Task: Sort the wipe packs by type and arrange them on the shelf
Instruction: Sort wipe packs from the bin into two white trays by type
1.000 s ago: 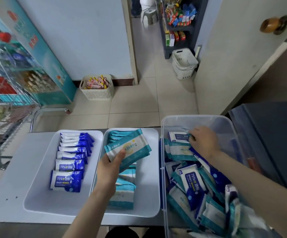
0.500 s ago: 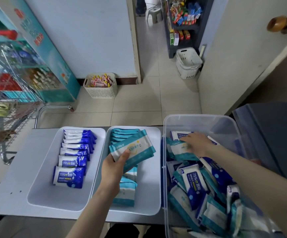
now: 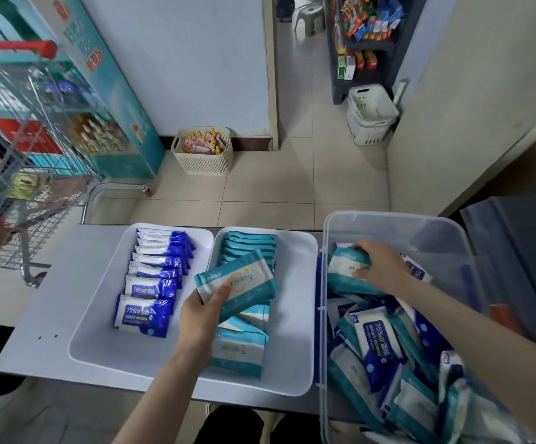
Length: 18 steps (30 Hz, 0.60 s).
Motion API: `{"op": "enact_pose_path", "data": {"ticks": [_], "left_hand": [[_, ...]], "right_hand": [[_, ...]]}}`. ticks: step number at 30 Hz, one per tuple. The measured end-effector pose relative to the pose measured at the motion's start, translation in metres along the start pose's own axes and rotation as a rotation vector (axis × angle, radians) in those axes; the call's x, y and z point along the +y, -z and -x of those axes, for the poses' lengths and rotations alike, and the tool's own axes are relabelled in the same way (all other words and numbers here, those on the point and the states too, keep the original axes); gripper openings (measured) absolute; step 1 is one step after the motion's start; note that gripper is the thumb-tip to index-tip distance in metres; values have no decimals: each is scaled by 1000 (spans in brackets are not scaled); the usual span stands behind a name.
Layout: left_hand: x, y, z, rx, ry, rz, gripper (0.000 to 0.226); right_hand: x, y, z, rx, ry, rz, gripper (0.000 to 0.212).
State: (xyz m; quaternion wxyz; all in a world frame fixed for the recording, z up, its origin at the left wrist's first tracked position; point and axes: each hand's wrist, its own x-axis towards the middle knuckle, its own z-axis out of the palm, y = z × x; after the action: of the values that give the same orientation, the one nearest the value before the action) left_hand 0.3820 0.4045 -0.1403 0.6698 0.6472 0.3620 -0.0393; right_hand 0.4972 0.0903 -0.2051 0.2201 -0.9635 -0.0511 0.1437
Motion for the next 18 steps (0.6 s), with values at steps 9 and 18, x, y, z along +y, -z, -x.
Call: {"op": "enact_pose_path", "data": {"ticks": [9,18], "left_hand": [[-6,4,-3,-13,24,-41,6],[-7,35,-23,-69,12,-309,9]], "right_hand": [[-6,3,5,-37,30,423,29],[-23,24,28,156,-195,164,16]]}}
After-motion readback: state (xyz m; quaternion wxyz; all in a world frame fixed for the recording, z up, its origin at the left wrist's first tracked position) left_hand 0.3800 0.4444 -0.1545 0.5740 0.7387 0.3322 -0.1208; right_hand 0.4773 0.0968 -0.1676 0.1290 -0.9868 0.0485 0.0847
